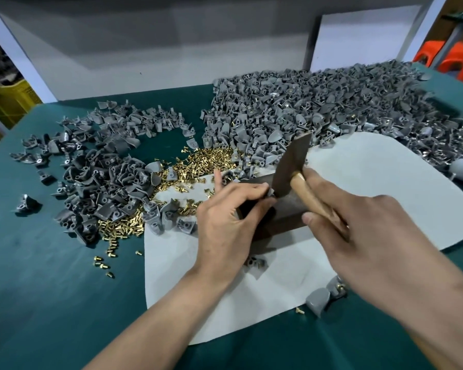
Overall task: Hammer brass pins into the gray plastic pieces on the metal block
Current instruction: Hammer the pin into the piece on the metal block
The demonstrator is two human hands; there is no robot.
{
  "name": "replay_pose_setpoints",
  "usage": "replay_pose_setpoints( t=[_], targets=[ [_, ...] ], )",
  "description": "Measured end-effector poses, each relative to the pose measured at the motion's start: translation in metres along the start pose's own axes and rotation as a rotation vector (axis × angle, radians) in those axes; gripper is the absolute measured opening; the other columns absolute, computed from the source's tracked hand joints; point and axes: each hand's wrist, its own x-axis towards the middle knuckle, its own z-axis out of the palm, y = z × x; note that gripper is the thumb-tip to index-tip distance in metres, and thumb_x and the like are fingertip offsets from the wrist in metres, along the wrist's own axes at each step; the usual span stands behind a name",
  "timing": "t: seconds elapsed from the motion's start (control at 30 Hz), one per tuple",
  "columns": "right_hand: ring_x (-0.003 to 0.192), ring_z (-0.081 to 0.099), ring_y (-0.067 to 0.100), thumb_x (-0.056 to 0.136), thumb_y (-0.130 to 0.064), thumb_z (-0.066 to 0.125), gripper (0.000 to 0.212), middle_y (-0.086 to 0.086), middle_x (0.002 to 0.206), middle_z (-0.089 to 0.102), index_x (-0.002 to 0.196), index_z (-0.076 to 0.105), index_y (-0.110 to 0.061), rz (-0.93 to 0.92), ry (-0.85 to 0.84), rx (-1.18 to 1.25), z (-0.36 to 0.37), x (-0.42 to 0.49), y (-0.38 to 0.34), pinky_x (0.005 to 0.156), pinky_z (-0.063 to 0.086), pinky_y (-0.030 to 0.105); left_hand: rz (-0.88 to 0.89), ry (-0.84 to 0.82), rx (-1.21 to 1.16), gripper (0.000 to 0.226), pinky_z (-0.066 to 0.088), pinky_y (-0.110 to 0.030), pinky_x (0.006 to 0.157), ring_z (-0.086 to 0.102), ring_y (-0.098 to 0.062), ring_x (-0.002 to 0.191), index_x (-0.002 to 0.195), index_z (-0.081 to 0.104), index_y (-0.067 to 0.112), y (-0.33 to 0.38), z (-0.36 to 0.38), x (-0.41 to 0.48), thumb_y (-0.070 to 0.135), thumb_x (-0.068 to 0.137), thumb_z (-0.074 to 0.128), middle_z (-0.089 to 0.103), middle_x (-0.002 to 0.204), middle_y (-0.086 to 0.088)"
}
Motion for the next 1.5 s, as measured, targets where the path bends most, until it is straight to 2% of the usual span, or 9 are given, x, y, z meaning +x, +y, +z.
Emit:
replay_pose_setpoints(
  t=[0.17, 0.43, 0.57, 0.8, 0.93, 1.03, 1.2, 1.33, 1.5],
  targets=[
    [0.077, 0.068, 0.027, 0.083, -0.036, 0.048, 0.053, 0.008, 0.097, 0.073, 0.136, 0.049, -0.035, -0.054, 0.08, -0.032, -0.001, 0.008, 0.007, 0.066, 0.048, 0.021, -0.01, 0.006, 0.014, 0.019, 0.019, -0.037, 0.12, 0.065, -0.002, 0.076, 0.092, 0.074, 0.009, 0.0, 0.0, 0.001, 0.016, 0.075, 0.076, 0.07, 0.089, 0.008],
    [0.071, 0.059, 0.013, 0.089, -0.034, 0.051, 0.049, 0.002, 0.09, 0.068, 0.137, 0.044, -0.04, -0.002, 0.064, 0.022, 0.0, 0.01, 0.008, 0.066, 0.038, 0.017, 0.033, -0.01, 0.056, 0.018, 0.018, -0.043, 0.12, 0.065, -0.002, 0.078, 0.09, 0.074, 0.007, 0.001, -0.001, 0.0, 0.017, 0.075, 0.075, 0.068, 0.091, 0.009],
    [0.05, 0.047, 0.002, 0.085, -0.029, 0.055, 0.047, -0.006, 0.065, 0.061, 0.133, 0.053, -0.035, 0.008, 0.111, -0.009, -0.013, 0.012, 0.009, 0.057, 0.034, -0.001, 0.04, -0.001, 0.054, 0.022, 0.018, -0.041, 0.12, 0.064, -0.001, 0.078, 0.089, 0.074, 0.006, 0.001, -0.001, 0.0, 0.023, 0.076, 0.072, 0.069, 0.09, 0.007],
    [0.065, 0.057, 0.008, 0.086, -0.034, 0.052, 0.052, 0.006, 0.09, 0.069, 0.138, 0.045, -0.039, 0.003, 0.049, 0.021, -0.006, 0.005, -0.001, 0.064, 0.036, 0.011, 0.032, -0.01, 0.074, 0.011, 0.014, -0.034, 0.121, 0.064, -0.003, 0.072, 0.084, 0.069, 0.009, -0.001, -0.002, -0.002, 0.015, 0.078, 0.076, 0.068, 0.086, 0.011],
    [0.043, 0.045, 0.0, 0.081, -0.036, 0.049, 0.053, -0.002, 0.066, 0.061, 0.134, 0.053, -0.033, -0.046, 0.11, -0.075, -0.015, 0.009, 0.001, 0.056, 0.034, -0.005, 0.064, -0.001, 0.091, 0.015, 0.017, -0.038, 0.121, 0.063, -0.003, 0.073, 0.08, 0.069, 0.005, 0.001, -0.001, 0.001, 0.02, 0.08, 0.071, 0.066, 0.087, 0.01],
    [0.048, 0.048, 0.005, 0.089, -0.037, 0.047, 0.052, -0.005, 0.075, 0.062, 0.14, 0.038, -0.043, 0.008, -0.012, -0.025, -0.005, 0.005, -0.001, 0.052, 0.039, 0.01, 0.063, -0.007, 0.096, 0.009, 0.016, -0.038, 0.121, 0.063, -0.002, 0.074, 0.081, 0.07, 0.006, -0.001, -0.002, -0.003, 0.012, 0.077, 0.076, 0.07, 0.087, 0.006],
    [0.051, 0.055, -0.004, 0.083, -0.036, 0.049, 0.052, -0.009, 0.068, 0.061, 0.134, 0.051, -0.035, -0.042, 0.058, -0.031, -0.013, 0.009, 0.002, 0.054, 0.036, -0.002, 0.07, 0.005, 0.096, 0.014, 0.016, -0.035, 0.121, 0.063, -0.003, 0.074, 0.08, 0.071, 0.004, 0.001, -0.001, 0.001, 0.018, 0.077, 0.072, 0.068, 0.086, 0.008],
    [0.049, 0.047, 0.008, 0.091, -0.039, 0.045, 0.054, -0.005, 0.07, 0.053, 0.142, 0.029, -0.047, 0.037, -0.036, -0.043, -0.004, 0.005, -0.001, 0.05, 0.038, 0.019, 0.025, 0.004, 0.047, 0.007, 0.014, -0.039, 0.122, 0.064, -0.002, 0.074, 0.08, 0.071, 0.007, -0.001, -0.002, -0.002, 0.014, 0.078, 0.074, 0.071, 0.085, 0.007],
    [0.05, 0.049, 0.011, 0.088, -0.042, 0.042, 0.054, -0.001, 0.072, 0.056, 0.141, 0.031, -0.047, 0.019, -0.029, -0.067, -0.004, 0.01, 0.0, 0.048, 0.039, 0.019, 0.023, 0.0, 0.039, 0.009, 0.013, -0.04, 0.121, 0.064, -0.002, 0.074, 0.079, 0.07, 0.007, 0.0, -0.002, 0.0, 0.016, 0.079, 0.072, 0.07, 0.085, 0.008]
  ],
)
